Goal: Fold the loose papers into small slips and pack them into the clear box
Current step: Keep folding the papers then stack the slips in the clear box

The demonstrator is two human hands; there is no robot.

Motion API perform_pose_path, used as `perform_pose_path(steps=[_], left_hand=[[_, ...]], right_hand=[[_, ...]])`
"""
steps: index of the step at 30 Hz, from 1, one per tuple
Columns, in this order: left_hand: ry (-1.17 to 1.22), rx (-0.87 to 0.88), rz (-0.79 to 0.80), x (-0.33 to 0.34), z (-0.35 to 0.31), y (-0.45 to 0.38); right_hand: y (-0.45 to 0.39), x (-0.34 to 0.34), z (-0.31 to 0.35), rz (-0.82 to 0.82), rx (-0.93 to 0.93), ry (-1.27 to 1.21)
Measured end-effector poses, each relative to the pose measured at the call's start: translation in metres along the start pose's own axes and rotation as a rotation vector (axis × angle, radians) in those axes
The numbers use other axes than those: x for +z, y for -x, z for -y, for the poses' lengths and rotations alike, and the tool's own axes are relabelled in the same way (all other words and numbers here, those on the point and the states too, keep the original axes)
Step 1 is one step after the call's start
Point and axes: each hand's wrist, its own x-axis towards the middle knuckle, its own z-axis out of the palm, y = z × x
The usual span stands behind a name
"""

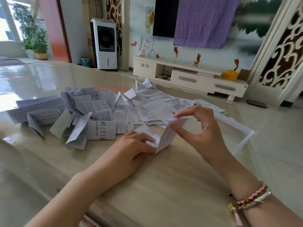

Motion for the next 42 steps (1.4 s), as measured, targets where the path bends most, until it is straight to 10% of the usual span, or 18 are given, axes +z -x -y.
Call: perform_pose_path(steps=[11,18,42], left_hand=[[0.451,-0.232,0.090,-0.010,-0.017,0.000],[0.032,-0.305,-0.117,-0.009,-0.011,0.003],[-0.377,-0.288,0.219,-0.006,-0.026,0.003]], right_hand=[[0.005,0.016,-0.012,0.370,0.244,-0.086],[0.007,0.026,-0.020,0.537,0.119,0.232],[0.019,0.022,0.019,0.654,0.009,0.558]])
